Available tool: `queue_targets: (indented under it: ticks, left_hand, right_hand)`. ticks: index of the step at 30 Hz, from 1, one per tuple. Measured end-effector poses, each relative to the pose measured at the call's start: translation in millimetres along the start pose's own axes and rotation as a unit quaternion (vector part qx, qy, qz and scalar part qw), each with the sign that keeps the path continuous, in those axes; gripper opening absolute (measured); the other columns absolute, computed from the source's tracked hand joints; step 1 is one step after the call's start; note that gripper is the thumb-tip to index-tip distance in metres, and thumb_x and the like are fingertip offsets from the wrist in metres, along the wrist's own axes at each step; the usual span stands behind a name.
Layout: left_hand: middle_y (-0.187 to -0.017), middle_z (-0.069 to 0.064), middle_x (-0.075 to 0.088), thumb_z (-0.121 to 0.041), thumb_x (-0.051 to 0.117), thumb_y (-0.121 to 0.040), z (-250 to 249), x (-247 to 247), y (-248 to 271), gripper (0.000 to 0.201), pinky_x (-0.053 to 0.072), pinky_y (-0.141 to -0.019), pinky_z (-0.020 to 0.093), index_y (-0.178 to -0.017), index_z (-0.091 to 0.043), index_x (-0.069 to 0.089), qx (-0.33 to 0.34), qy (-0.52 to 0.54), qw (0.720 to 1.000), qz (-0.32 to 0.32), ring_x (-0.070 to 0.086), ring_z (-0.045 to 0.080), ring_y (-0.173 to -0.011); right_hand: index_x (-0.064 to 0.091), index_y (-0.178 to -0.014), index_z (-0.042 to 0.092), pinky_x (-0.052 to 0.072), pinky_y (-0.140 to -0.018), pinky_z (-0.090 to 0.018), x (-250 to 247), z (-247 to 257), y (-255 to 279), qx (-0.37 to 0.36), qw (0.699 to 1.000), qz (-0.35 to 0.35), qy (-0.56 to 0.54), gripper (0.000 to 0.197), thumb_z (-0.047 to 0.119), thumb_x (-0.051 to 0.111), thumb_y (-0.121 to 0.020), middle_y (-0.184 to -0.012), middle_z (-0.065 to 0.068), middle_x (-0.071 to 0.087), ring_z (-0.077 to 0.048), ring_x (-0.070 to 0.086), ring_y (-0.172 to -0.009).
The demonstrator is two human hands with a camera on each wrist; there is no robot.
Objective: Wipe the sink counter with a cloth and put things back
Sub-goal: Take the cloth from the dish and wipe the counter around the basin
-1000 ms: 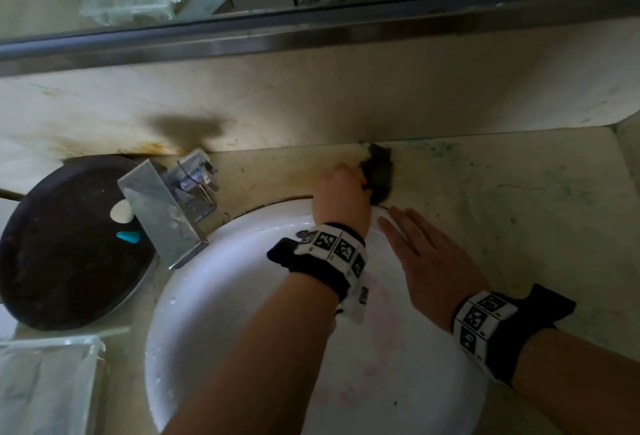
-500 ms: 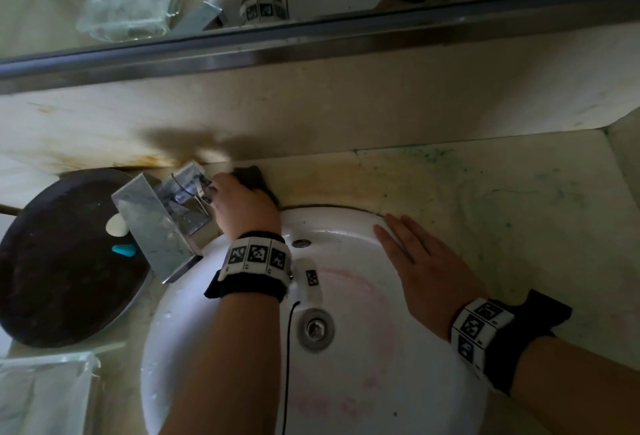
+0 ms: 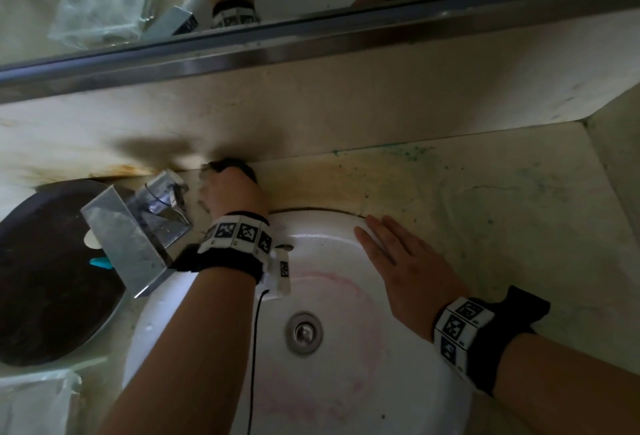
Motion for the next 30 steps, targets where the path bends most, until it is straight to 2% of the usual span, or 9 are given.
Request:
queue_targets:
  ticks: [5,9,13,18,22,25,27,29,30]
  left_hand:
    - [-0.118,0.020,0.055,-0.015,0.044,-0.095,-58,7,18,0.026,0.046,-0.088,0.042,-0.101,-0.004,0.067,0.095,0.056,0.994,0.012,0.055,0.036,-0.105]
    - [-0.113,0.018,0.060,-0.010,0.048,-0.093,-102,13,47,0.019,0.048,-0.082,0.038,-0.097,-0.003,0.065,0.196,0.057,0.978,0.036,0.059,0.034,-0.101]
    - [-0.114,0.016,0.062,-0.012,0.048,-0.094,-138,11,70,0.021,0.047,-0.083,0.035,-0.104,-0.003,0.064,0.296,0.071,0.949,0.080,0.059,0.030,-0.103]
    - [-0.119,0.015,0.061,-0.019,0.059,-0.087,-110,9,54,0.031,0.045,-0.093,0.035,-0.116,-0.009,0.063,0.295,0.090,0.947,0.092,0.058,0.031,-0.108]
    - [-0.123,0.014,0.048,-0.018,0.063,-0.082,-61,6,45,0.043,0.044,-0.096,0.039,-0.125,-0.018,0.056,0.255,0.116,0.960,0.000,0.050,0.033,-0.109]
    - [-0.126,0.014,0.045,-0.016,0.060,-0.086,-57,8,52,0.053,0.042,-0.098,0.038,-0.136,-0.026,0.047,0.327,0.100,0.939,-0.022,0.045,0.032,-0.113]
    - [-0.132,0.013,0.045,-0.015,0.054,-0.090,-70,14,54,0.050,0.040,-0.098,0.024,-0.138,-0.027,0.046,0.392,0.090,0.916,0.002,0.047,0.026,-0.111]
    - [-0.131,0.008,0.047,-0.021,0.049,-0.094,-78,15,47,0.042,0.032,-0.079,-0.001,-0.136,-0.023,0.049,0.395,0.083,0.914,0.036,0.047,0.012,-0.093]
    - [-0.128,0.008,0.048,-0.023,0.048,-0.095,-79,14,43,0.040,0.030,-0.075,0.000,-0.134,-0.023,0.051,0.388,0.068,0.918,0.041,0.048,0.012,-0.089]
  right_hand:
    - [0.033,-0.147,0.015,0.041,-0.102,-0.036,-1,1,1,0.000,1.000,0.007,0.001,0.081,0.011,0.053,-0.068,-0.152,-0.008,0.036,-0.028,0.042,-0.135]
    - [0.037,-0.145,0.014,0.043,-0.100,-0.037,-2,0,0,-0.003,1.000,0.000,0.003,0.087,0.014,0.068,-0.064,-0.150,-0.008,0.038,-0.029,0.046,-0.132]
    - [0.031,-0.138,0.011,0.048,-0.096,-0.041,-1,1,-1,-0.009,1.000,-0.007,-0.001,0.095,0.018,0.078,-0.055,-0.145,-0.009,0.032,-0.032,0.052,-0.127]
    - [0.033,-0.145,0.014,0.045,-0.099,-0.038,0,0,0,0.000,1.000,0.012,0.001,0.086,0.014,0.064,-0.065,-0.151,-0.008,0.037,-0.030,0.046,-0.132]
    - [0.030,-0.148,0.016,0.041,-0.103,-0.038,2,-1,0,0.006,1.000,0.013,-0.007,0.082,0.009,0.053,-0.069,-0.153,-0.007,0.033,-0.029,0.040,-0.137]
    - [0.031,-0.148,0.015,0.042,-0.102,-0.038,1,-1,0,0.006,1.000,0.015,-0.006,0.079,0.011,0.044,-0.070,-0.153,-0.008,0.033,-0.029,0.040,-0.137]
    - [0.032,-0.148,0.016,0.041,-0.103,-0.038,1,-1,0,0.007,1.000,0.015,-0.005,0.078,0.012,0.043,-0.070,-0.153,-0.008,0.034,-0.029,0.040,-0.137]
    - [0.032,-0.148,0.016,0.041,-0.103,-0.038,1,-1,1,0.009,1.000,0.010,-0.008,0.078,0.012,0.042,-0.070,-0.153,-0.007,0.034,-0.029,0.040,-0.137]
    - [0.032,-0.147,0.016,0.041,-0.103,-0.038,0,0,0,0.009,1.000,0.008,-0.009,0.078,0.011,0.042,-0.070,-0.153,-0.007,0.034,-0.028,0.040,-0.137]
Point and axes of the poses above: each hand's wrist, its own y-axis away from the middle knuckle, its own x-axis out of the palm, z = x × y, the point moved 4 cm from there along -y, towards the middle knuckle
